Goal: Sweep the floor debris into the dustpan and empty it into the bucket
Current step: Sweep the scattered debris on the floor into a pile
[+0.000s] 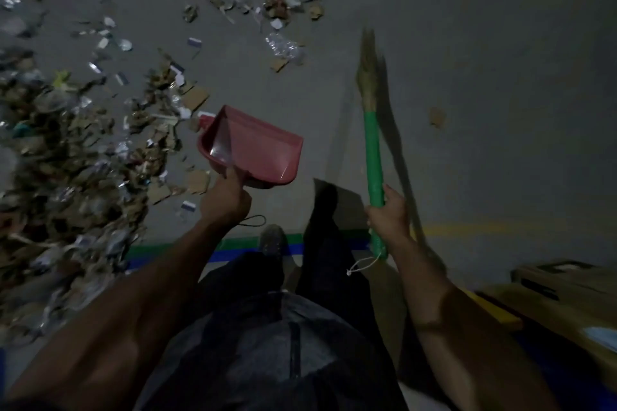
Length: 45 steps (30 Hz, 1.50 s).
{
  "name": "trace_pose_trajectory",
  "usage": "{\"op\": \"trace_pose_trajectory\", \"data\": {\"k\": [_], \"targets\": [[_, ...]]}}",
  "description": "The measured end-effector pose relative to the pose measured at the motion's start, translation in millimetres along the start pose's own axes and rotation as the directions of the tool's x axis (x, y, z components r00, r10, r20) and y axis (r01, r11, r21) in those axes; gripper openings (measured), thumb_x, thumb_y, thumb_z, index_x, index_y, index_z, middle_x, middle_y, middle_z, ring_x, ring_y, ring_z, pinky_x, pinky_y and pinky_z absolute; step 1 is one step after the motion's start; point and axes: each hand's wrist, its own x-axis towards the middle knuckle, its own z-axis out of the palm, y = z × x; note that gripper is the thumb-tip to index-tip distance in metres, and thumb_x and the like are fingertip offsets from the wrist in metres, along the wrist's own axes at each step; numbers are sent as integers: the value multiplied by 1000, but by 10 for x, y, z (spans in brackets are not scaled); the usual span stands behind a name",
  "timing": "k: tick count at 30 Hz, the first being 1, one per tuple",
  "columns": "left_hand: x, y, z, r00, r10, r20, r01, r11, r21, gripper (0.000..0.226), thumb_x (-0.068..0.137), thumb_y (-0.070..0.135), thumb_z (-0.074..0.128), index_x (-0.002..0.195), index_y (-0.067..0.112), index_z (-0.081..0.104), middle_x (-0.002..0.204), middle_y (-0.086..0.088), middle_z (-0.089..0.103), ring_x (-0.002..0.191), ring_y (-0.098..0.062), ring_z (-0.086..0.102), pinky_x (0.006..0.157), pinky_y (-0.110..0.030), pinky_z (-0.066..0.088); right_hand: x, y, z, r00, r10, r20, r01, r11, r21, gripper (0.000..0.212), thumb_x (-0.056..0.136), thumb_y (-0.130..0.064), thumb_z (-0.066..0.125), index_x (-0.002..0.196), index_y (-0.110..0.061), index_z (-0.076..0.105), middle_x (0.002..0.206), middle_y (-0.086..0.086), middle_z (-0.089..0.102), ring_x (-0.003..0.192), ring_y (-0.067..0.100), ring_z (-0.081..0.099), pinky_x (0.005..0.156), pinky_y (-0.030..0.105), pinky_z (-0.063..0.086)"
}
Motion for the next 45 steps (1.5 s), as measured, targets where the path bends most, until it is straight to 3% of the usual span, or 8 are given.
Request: {"op": "trace_pose_trajectory", "data": {"k": [3, 8, 12, 16, 21, 29, 36, 45], "targets": [[267, 239, -36, 997, 77, 1, -77, 997, 26, 56, 86, 8, 43, 141, 16, 35, 126, -23, 47, 105, -43, 53, 79, -44, 41, 238, 41, -176, 984, 149, -97, -135, 981, 136, 40, 78, -4, 64, 117, -14, 61, 92, 16, 69, 66, 26, 66, 58, 33, 57], [729, 659, -68, 993, 112, -25, -111, 992, 61, 58, 86, 9, 43, 142, 18, 31, 120, -24, 49, 99, -44, 53, 74, -43, 39, 901, 108, -592, 919, 369, -137, -306, 890, 339, 25, 80, -2, 69, 102, -11, 64, 68, -1, 61, 38, 3, 56, 33, 13, 38], [1080, 910, -76, 990, 144, -9, -142, 986, 88, 60, 85, 8, 44, 142, 21, 30, 121, -24, 49, 95, -44, 53, 69, -40, 36, 1504, 78, -861, 863, 483, -150, -411, 841, 351, 37, 76, -4, 71, 113, -1, 64, 90, 14, 70, 73, 30, 70, 59, 31, 55], [1331, 1156, -82, 987, 149, -64, -145, 987, 61, 60, 82, 9, 44, 135, 29, 26, 96, -22, 50, 73, -34, 46, 61, -38, 34, 2033, -52, -1061, 889, 456, -44, -443, 879, 176, 40, 78, -2, 69, 117, 2, 62, 106, 25, 68, 91, 38, 68, 77, 45, 59], [1557, 1342, -112, 990, 105, -95, -99, 993, 61, 49, 79, 14, 40, 125, 30, 28, 99, -22, 51, 78, -40, 53, 61, -38, 33, 2418, -522, -1065, 973, 219, 71, -198, 953, -230, 39, 84, -7, 66, 121, -1, 60, 110, 23, 66, 97, 37, 66, 76, 39, 56], [1764, 1297, -163, 995, -91, -29, 93, 992, 90, 55, 89, 9, 45, 142, 15, 32, 113, -21, 49, 86, -38, 53, 63, -36, 35, 2814, -1300, -654, 951, -77, 298, 245, 775, -583, 40, 84, -10, 62, 122, -4, 53, 110, 22, 61, 98, 35, 62, 73, 30, 47], [1716, 1146, -203, 975, -220, -18, 220, 975, 27, 58, 89, 6, 43, 144, 15, 31, 112, -23, 49, 85, -39, 53, 65, -38, 35, 2925, -1787, -97, 828, -224, 514, 543, 548, -636, 55, 83, -11, 60, 135, -7, 45, 117, 24, 60, 105, 41, 61, 81, 40, 51], [1575, 885, -198, 920, -391, 33, 392, 920, -26, 47, 90, 7, 44, 136, 9, 37, 122, -25, 46, 99, -44, 54, 74, -42, 39, 2750, -2456, 512, 595, -311, 741, 802, 287, -524, 47, 82, -11, 62, 127, -5, 48, 114, 21, 59, 99, 37, 62, 68, 33, 41]]}}
